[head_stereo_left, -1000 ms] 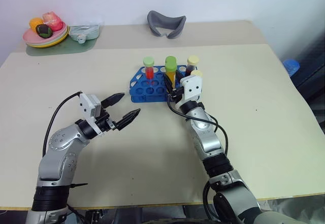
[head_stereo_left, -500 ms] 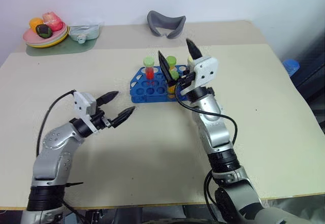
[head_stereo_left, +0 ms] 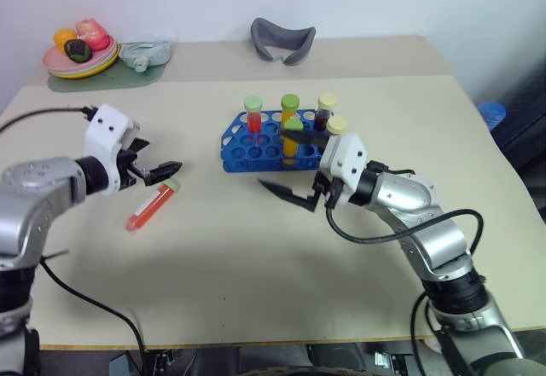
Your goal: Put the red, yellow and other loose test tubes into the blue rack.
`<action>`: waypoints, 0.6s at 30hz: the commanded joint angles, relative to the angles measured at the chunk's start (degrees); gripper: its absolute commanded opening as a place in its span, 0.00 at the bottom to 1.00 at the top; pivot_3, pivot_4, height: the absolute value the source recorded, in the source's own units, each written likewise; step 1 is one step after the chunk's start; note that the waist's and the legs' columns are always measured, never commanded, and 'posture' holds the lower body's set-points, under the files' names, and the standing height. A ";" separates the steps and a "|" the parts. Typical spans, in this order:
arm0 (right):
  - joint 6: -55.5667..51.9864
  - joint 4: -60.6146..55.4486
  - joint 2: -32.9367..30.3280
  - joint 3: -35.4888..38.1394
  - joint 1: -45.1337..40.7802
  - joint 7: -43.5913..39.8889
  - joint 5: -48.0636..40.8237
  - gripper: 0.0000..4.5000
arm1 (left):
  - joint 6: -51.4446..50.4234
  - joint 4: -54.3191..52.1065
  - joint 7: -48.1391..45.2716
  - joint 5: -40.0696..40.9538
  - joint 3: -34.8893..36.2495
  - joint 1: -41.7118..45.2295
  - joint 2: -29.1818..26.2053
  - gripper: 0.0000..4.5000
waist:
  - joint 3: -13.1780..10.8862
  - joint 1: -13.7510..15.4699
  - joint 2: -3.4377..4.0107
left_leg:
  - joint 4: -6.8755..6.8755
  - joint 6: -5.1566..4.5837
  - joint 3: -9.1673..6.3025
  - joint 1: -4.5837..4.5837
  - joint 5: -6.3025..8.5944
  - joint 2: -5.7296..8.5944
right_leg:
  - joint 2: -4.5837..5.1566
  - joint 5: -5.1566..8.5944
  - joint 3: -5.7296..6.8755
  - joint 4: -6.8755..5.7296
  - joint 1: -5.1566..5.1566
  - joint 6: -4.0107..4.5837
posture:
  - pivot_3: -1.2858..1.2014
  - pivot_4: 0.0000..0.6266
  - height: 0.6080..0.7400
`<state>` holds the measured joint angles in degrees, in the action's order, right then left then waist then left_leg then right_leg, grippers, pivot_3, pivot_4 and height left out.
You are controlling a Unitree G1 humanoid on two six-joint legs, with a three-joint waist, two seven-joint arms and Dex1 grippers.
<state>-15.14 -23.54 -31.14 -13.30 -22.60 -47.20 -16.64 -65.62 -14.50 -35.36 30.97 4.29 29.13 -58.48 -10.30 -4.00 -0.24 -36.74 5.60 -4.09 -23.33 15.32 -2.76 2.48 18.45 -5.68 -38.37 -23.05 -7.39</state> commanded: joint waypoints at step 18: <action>-0.85 -6.78 -6.97 0.26 4.62 -6.36 0.08 0.99 | -16.89 11.35 -8.11 -5.21 -24.44 14.21 -5.10 1.00 | -0.07 0.16 -0.12 | -0.15 -0.03 -0.06 -0.05 0.02 -0.01 | -0.06 0.00 0.00 -0.03 -0.01 0.01 | 0.52 0.24 1.00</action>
<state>-16.07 -27.93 -38.67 -13.30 -18.00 -53.95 -16.46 -83.22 -3.53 -42.75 26.72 -19.89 41.81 -63.30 -10.38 -3.84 -0.36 -36.90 5.57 -4.15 -23.38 15.34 -2.77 2.42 18.45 -5.68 -38.41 -23.05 -7.38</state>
